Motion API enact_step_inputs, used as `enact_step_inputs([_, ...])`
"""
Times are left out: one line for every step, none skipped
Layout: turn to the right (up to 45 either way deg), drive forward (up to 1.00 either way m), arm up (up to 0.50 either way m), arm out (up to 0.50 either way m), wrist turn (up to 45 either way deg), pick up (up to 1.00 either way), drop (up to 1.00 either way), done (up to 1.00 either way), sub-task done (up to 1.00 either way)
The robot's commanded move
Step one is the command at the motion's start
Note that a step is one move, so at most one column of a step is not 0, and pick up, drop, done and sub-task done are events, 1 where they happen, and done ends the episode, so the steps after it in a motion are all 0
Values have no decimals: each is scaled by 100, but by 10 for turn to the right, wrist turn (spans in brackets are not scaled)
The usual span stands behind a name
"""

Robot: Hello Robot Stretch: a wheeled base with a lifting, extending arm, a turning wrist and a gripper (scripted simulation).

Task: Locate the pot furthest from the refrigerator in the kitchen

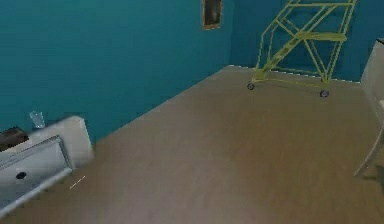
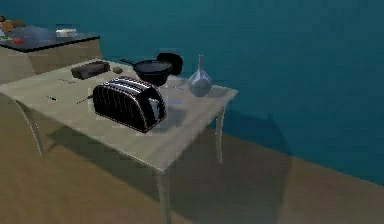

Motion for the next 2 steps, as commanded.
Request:
enact_step_inputs([0, 10, 0, 0, 0, 0, 0, 0, 0])
enact_step_inputs([270, 0, 0, 0, 0, 0, 0, 0, 0])
